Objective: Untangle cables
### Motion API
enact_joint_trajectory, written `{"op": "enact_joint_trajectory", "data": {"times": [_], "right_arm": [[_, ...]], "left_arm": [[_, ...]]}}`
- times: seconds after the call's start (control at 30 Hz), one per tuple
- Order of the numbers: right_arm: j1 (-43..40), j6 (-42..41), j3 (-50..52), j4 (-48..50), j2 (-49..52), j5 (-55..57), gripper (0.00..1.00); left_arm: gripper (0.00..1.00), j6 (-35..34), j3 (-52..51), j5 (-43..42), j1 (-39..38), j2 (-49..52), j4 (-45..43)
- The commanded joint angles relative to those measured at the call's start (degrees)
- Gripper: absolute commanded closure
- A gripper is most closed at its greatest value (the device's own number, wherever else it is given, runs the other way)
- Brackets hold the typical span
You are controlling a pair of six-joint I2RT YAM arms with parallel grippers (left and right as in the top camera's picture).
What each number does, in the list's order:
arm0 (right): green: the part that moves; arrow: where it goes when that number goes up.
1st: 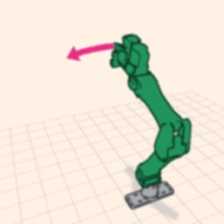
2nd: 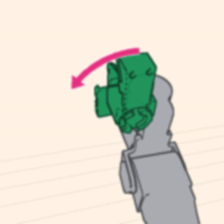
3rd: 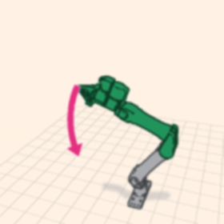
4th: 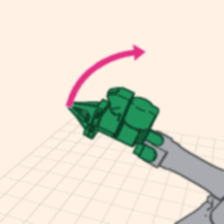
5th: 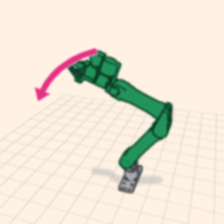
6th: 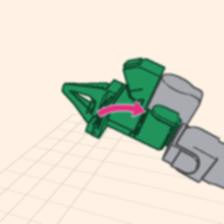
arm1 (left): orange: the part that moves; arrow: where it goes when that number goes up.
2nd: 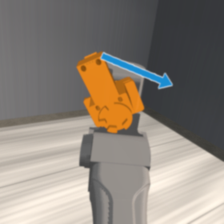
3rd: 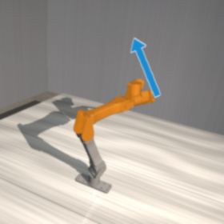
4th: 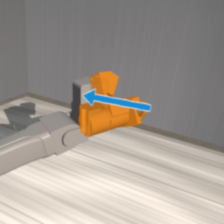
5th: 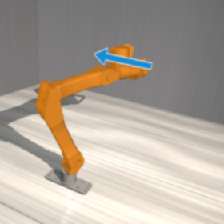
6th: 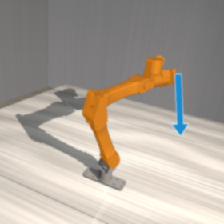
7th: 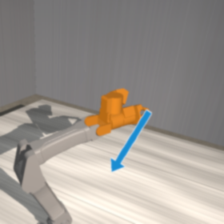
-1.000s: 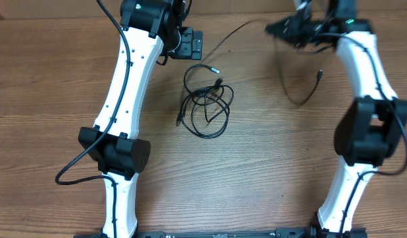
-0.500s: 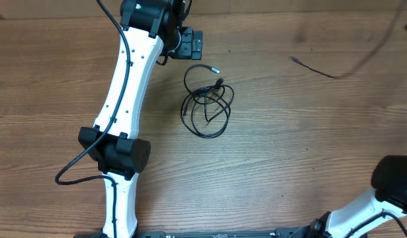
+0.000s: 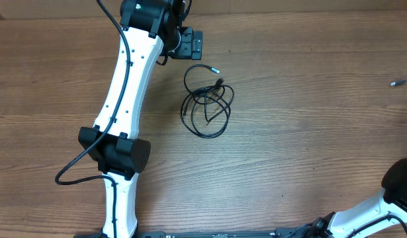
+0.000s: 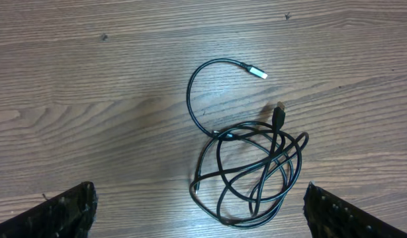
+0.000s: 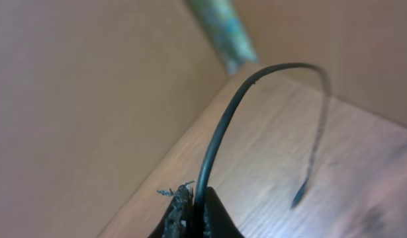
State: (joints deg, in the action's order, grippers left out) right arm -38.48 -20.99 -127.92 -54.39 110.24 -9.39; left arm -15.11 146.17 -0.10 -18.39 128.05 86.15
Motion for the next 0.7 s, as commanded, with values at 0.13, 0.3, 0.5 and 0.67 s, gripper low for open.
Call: {"op": "enact_joint_trajectory", "data": {"times": [0.13, 0.3, 0.5, 0.67], "right_arm": [[0.11, 0.42, -0.28, -1.07, 1.60, 6.97, 0.00], [0.24, 0.37, -0.28, -3.02, 1.99, 6.67, 0.00], [0.39, 0.42, -0.28, -5.49, 2.05, -6.54, 0.00], [4.92, 4.39, 1.18, -9.75, 3.67, -16.63, 0.00]], "left_arm": [[0.00, -1.01, -0.20, 0.70, 0.00, 0.09, 0.17], [0.00, -1.03, -0.20, 0.70, 0.00, 0.09, 0.15], [0.00, -1.03, -0.20, 0.70, 0.00, 0.09, 0.17], [0.00, -1.03, -0.20, 0.70, 0.00, 0.09, 0.15]]}}
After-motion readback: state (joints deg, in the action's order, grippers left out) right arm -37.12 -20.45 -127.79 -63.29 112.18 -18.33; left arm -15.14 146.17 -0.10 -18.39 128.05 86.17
